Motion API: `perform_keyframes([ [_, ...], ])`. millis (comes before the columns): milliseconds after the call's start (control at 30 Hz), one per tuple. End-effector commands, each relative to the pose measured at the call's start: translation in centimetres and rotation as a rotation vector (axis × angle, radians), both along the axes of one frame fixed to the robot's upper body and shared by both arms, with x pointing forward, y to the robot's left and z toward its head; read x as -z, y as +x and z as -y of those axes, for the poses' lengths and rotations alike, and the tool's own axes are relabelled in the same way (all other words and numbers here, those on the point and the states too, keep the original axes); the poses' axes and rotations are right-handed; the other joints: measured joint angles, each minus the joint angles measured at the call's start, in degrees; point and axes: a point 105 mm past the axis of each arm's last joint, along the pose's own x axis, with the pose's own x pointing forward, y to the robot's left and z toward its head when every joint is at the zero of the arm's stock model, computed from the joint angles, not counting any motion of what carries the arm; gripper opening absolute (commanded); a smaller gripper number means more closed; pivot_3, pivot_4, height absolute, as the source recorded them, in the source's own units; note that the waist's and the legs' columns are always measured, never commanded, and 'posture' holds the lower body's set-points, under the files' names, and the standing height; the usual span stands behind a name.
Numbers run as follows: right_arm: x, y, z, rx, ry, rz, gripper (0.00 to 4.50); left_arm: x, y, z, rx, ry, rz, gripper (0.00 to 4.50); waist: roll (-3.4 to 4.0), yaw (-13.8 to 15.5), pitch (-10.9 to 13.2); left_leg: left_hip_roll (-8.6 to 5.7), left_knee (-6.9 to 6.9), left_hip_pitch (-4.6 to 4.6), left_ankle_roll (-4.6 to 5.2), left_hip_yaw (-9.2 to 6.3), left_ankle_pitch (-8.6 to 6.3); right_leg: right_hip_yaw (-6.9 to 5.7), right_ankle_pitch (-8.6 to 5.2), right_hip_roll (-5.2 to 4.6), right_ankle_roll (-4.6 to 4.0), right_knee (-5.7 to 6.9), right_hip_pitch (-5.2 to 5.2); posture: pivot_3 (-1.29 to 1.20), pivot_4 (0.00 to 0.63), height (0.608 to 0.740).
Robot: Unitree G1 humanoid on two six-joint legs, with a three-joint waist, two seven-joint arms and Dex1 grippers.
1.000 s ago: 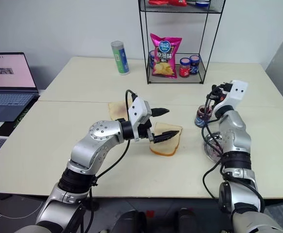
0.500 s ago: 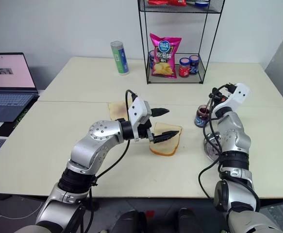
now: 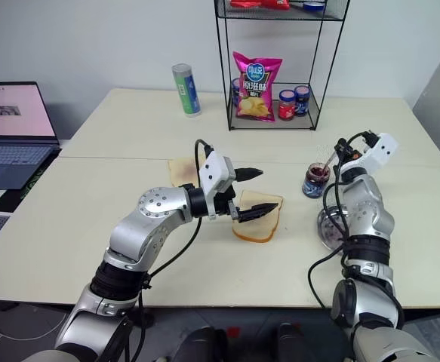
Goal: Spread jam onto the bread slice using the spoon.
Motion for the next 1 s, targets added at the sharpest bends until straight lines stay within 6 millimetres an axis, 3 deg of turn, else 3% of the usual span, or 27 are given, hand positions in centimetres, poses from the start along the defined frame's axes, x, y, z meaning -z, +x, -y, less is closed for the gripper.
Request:
perform_keyframes([
  [33, -2.1, -0.1, 0.4, 0.013, 0.039, 0.065, 0.05, -1.2, -0.4, 0.3, 0.025, -0.014, 0.051, 4.50, 0.00, 0.00, 0.00, 0.00, 0.00, 0.00, 0.00, 0.01, 0.00, 0.00, 0.00, 0.00, 0.00, 0.00, 0.00, 0.00, 0.150, 0.740],
  [1000, -3.5, -0.1, 0.8, 0.040, 0.065, 0.118, 0.05, -0.9, -0.8, 0.4, 0.044, -0.003, 0.044, 4.50, 0.00, -0.03, 0.00, 0.00, 0.00, 0.00, 0.00, 0.00, 0.00, 0.01, 0.00, 0.00, 0.00, 0.00, 0.00, 0.00, 0.150, 0.740],
])
